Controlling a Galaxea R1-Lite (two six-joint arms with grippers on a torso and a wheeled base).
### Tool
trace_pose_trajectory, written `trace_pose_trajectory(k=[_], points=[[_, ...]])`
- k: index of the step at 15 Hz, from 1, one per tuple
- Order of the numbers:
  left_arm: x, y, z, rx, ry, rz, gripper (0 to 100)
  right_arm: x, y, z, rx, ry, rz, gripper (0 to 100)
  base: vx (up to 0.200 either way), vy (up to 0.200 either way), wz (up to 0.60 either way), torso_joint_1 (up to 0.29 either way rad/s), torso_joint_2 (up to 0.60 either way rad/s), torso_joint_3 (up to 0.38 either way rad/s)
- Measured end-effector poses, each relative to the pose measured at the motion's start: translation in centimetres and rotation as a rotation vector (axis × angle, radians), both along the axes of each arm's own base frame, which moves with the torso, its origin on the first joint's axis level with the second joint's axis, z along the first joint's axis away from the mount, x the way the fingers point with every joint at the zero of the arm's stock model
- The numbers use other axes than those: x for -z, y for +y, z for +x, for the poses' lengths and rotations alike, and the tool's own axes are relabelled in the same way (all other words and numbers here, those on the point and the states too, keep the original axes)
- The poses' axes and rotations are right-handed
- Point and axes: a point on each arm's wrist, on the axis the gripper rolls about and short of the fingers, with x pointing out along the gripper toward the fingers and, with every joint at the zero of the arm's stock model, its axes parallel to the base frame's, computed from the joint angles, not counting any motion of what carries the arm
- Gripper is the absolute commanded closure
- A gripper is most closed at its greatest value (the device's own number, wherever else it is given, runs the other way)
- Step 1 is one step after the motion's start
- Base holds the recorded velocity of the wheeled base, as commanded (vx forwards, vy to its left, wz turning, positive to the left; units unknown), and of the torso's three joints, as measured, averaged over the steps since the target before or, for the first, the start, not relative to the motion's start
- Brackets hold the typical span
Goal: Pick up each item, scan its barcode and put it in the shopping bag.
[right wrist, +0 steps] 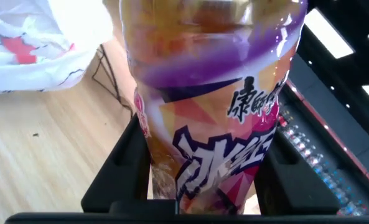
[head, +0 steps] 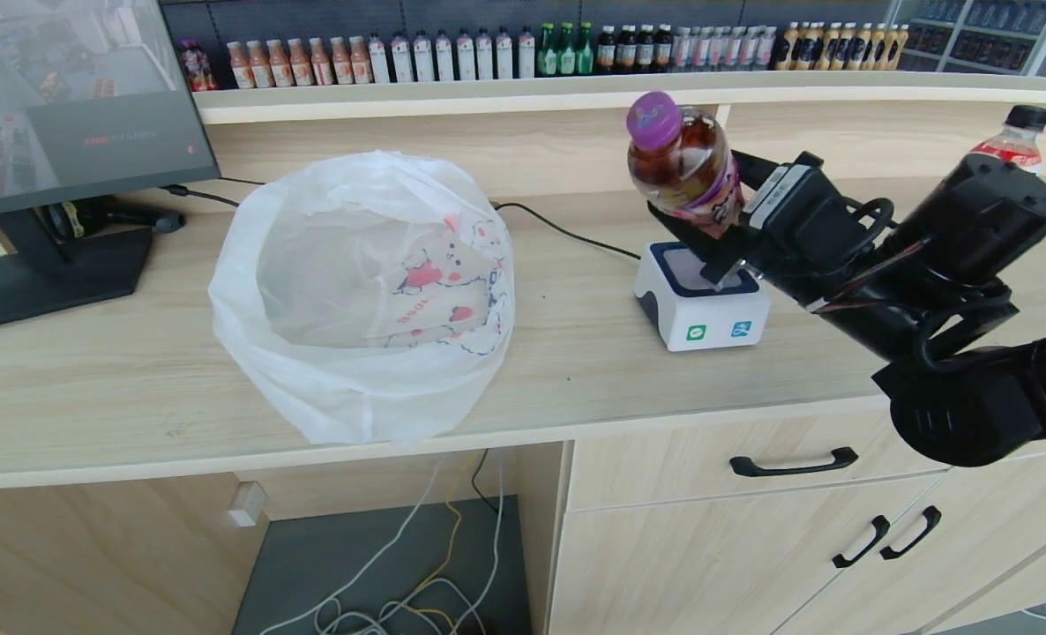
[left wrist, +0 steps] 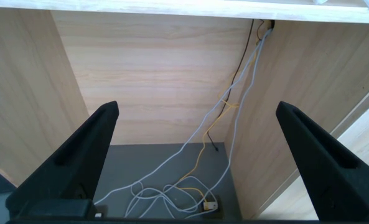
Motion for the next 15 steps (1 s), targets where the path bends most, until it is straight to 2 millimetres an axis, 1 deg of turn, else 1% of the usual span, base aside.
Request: trace_pose_trajectory(k=[2,5,9,12,14,15], points=[[0.0,0.0,0.0,0.0,0.0,0.001,0,-0.9,0.0,-0.6,0.018,-0.004,0.12,100,0.0,0.0,0.0,0.0,0.0,0.0],[0.0,0.0,0.0,0.0,0.0,0.001,0,-1.5,1.3,-1.6,-0.004,0.057,0.334,100,0.0,0.0,0.0,0.0,0.0,0.0],[0.0,0.0,0.0,0.0,0.0,0.004,0,-1.9,1.2,-2.2,-0.008,0.123,0.599,100,0.0,0.0,0.0,0.0,0.0,0.0],[0.0,0.0,0.0,0.0,0.0,0.004,0,-1.7,0.8,-2.4,0.038,0.186,0.795,100,0.0,0.0,0.0,0.0,0.0,0.0],[0.0,0.0,0.0,0.0,-0.001,0.0,0,-0.8,0.4,-2.7,0.08,0.247,0.891,100,0.0,0.0,0.0,0.0,0.0,0.0],[0.0,0.0,0.0,0.0,-0.001,0.0,0,-0.3,0.3,-2.8,0.087,0.272,0.911,100,0.0,0.0,0.0,0.0,0.0,0.0]])
